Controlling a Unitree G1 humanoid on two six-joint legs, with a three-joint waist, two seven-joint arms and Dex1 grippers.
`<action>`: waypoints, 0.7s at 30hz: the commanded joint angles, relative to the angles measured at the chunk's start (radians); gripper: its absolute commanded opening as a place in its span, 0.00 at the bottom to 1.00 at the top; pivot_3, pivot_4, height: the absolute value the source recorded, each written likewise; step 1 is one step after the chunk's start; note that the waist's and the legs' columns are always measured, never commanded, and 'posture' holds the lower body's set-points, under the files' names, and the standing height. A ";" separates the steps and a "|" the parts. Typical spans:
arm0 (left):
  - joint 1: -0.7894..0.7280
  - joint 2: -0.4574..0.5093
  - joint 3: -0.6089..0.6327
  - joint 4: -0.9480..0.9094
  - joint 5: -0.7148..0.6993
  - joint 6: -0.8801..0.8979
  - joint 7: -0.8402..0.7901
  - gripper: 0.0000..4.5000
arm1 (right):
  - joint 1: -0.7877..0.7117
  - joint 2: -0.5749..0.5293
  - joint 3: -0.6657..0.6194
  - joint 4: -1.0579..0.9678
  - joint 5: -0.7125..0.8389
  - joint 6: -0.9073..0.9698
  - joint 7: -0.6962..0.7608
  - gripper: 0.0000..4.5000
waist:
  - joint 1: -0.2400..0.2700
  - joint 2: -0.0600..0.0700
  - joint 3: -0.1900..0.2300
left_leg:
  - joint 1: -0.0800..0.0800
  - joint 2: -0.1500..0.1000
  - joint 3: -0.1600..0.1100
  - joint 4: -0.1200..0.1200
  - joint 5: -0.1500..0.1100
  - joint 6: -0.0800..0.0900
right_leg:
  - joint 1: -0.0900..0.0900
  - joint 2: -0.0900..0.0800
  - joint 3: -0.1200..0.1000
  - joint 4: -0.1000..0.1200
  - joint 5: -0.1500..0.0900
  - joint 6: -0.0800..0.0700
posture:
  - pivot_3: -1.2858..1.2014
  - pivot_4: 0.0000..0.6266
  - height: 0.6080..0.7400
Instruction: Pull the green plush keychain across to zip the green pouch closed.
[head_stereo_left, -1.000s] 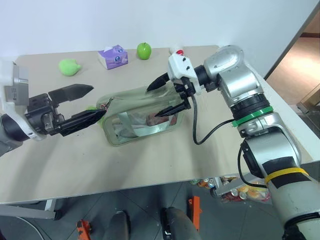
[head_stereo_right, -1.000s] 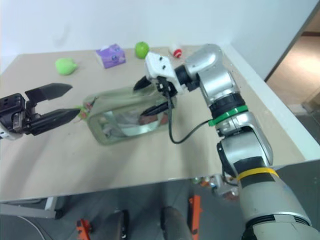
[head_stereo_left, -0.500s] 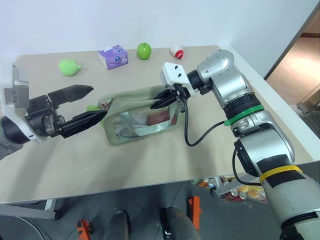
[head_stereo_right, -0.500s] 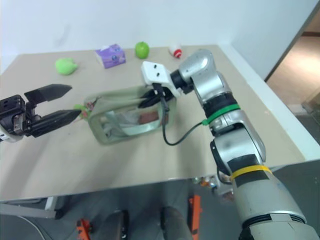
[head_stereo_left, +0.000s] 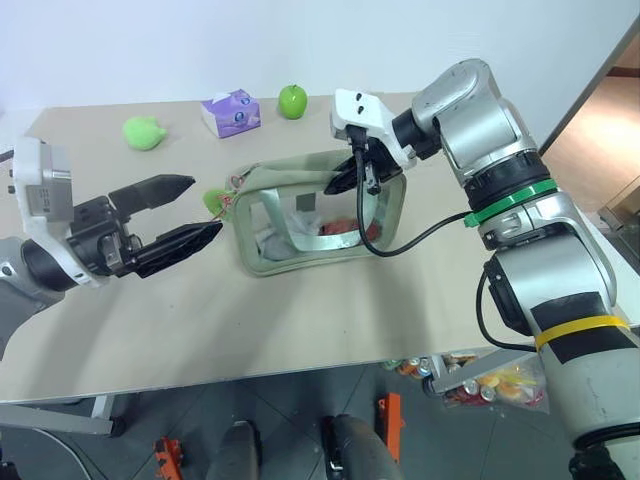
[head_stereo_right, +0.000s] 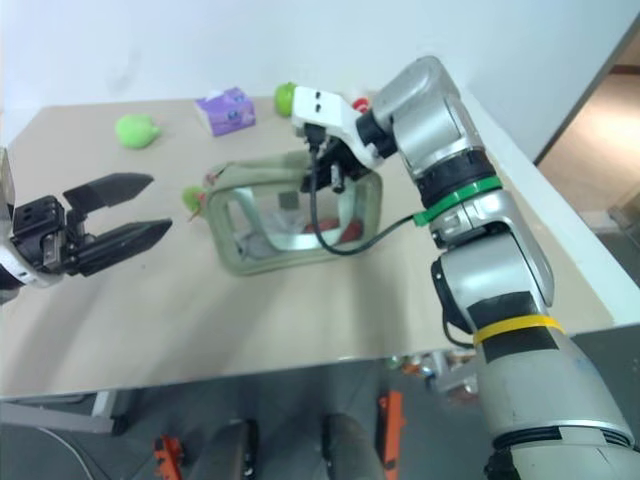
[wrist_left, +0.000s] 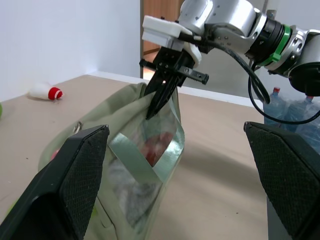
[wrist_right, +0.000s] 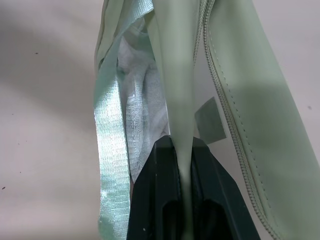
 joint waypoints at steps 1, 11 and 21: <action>-0.025 0.004 0.002 0.002 0.002 -0.023 -0.001 1.00 | -0.021 -0.022 -0.009 -0.110 -0.005 0.102 -0.001 0.01 | 0.000 0.000 0.000 | 0.000 0.000 0.000 0.000 0.000 0.000 | 0.000 0.000 0.000 0.000 0.000 0.000 | 0.52 0.24 1.00; -0.041 0.006 -0.014 0.020 0.004 -0.019 -0.001 1.00 | 0.086 -0.053 -0.002 -0.379 0.054 0.275 0.026 0.01 | -0.002 0.000 0.000 | 0.000 0.000 0.000 0.000 0.000 0.000 | -0.001 0.000 0.000 0.001 0.000 0.001 | 0.52 0.24 1.00; -0.058 0.017 -0.012 0.026 -0.004 -0.008 0.006 1.00 | 0.176 -0.077 -0.013 -0.460 0.094 0.302 -0.031 0.01 | -0.007 0.000 0.000 | 0.000 0.000 0.000 0.000 0.000 0.000 | 0.000 0.000 0.000 0.001 0.000 0.000 | 0.52 0.24 1.00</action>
